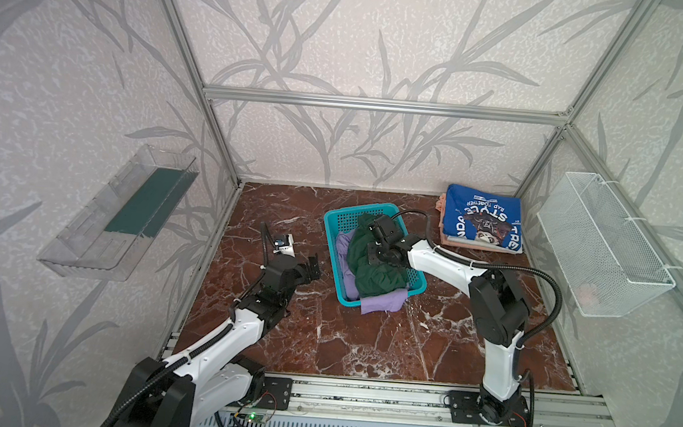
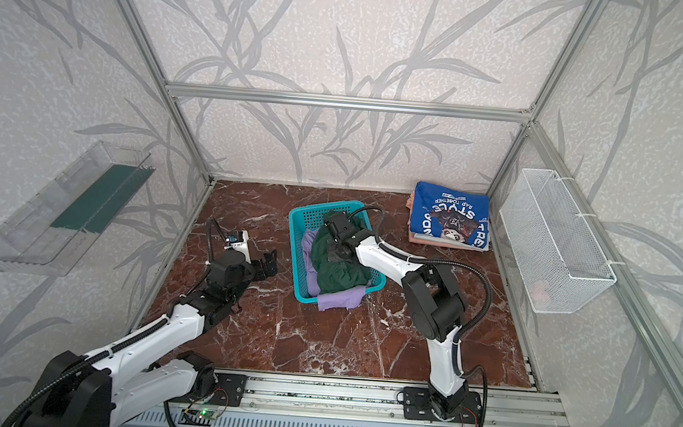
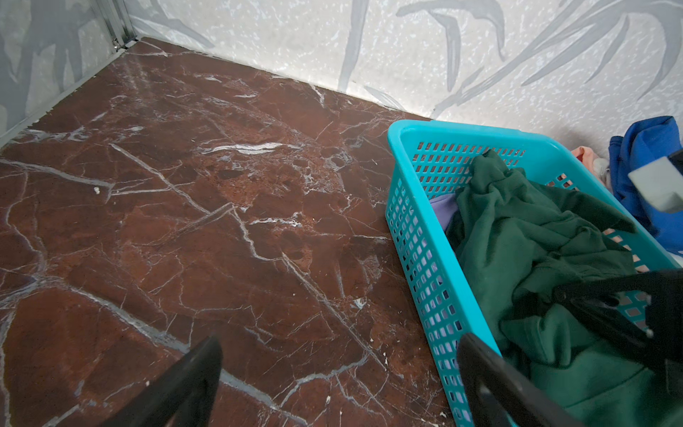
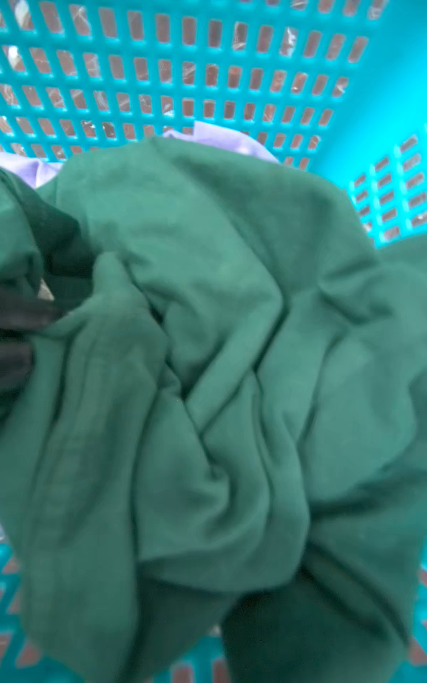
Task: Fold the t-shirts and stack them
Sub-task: 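Lift the green t-shirt with the right gripper while the left gripper nears the basket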
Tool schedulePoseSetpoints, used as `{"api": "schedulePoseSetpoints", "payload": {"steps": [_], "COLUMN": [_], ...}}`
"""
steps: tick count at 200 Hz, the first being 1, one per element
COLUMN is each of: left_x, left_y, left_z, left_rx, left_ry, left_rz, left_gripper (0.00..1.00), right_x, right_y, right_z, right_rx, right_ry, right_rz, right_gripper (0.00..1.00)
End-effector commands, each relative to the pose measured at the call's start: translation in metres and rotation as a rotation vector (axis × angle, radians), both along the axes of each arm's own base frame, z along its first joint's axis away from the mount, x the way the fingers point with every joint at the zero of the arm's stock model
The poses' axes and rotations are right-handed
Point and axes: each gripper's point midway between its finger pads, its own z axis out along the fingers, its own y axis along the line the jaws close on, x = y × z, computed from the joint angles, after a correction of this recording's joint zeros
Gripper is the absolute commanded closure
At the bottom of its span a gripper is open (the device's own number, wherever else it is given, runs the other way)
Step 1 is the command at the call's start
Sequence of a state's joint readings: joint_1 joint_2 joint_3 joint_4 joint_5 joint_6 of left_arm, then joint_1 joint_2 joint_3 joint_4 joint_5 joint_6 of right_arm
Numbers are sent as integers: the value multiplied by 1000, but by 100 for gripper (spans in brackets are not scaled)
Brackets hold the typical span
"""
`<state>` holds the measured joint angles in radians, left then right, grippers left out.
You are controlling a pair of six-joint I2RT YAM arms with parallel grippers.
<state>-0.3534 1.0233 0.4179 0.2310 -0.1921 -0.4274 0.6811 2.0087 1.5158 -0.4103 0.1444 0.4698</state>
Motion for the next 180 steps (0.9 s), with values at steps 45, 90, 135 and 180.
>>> {"api": "schedulePoseSetpoints", "payload": {"steps": [45,90,135,180], "left_x": [-5,-5,-3,3], "left_y": [-6,-24,-46,-76], "left_z": [5,21,32,45], "left_rx": [45,74,131,137], "left_ry": [52,82,95,84], "left_rz": [-50,-107,-171,-245], "left_gripper": [1,1,1,1], "right_x": [7,-19,-69,-109], "right_y": [-36,-88,-201,-281], "right_z": [112,241,315,300], "right_rx": [45,81,-25,-61], "right_ry": [-160,-486,-679,-600], "right_rz": [41,-45,-335,-567], "right_gripper": [100,100,100,100]}}
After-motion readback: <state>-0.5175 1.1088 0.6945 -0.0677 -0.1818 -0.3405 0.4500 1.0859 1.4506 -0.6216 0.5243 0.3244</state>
